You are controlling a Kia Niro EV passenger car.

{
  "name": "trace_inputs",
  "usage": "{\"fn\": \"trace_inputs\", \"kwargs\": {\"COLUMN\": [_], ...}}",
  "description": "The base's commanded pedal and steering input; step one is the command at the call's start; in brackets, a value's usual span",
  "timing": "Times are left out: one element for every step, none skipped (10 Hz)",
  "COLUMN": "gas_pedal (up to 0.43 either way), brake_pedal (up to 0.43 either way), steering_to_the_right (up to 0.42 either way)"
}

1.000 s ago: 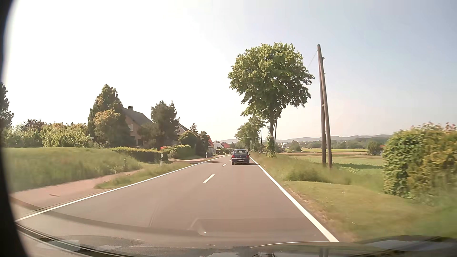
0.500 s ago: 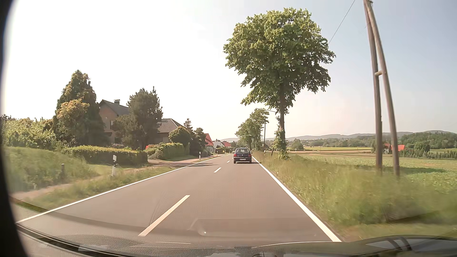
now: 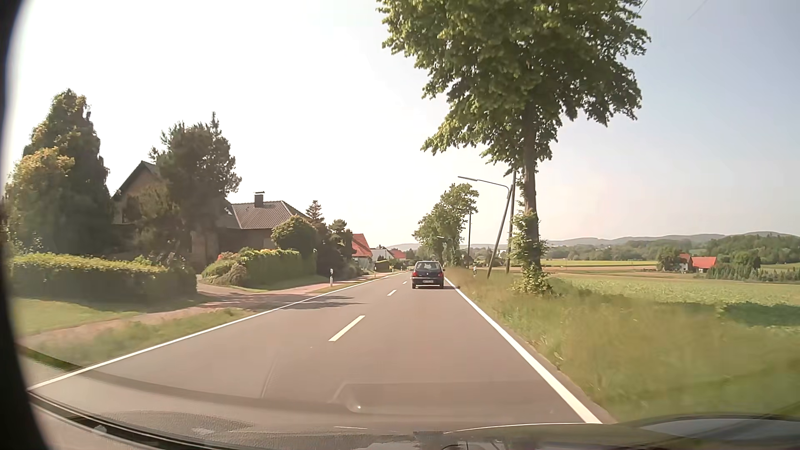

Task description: Follow the waypoints while adhering to traffic rules and regulations

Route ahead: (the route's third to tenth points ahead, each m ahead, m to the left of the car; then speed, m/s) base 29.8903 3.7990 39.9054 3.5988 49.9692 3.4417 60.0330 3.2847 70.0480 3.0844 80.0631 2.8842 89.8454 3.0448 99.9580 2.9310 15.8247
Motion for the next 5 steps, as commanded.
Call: {"fn": "trace_inputs", "kwargs": {"gas_pedal": [0.169,0.169,0.169,0.169,0.169], "brake_pedal": [0.000,0.000,0.000,0.000,0.000], "steering_to_the_right": [-0.002,-0.002,-0.002,-0.002,-0.002]}}
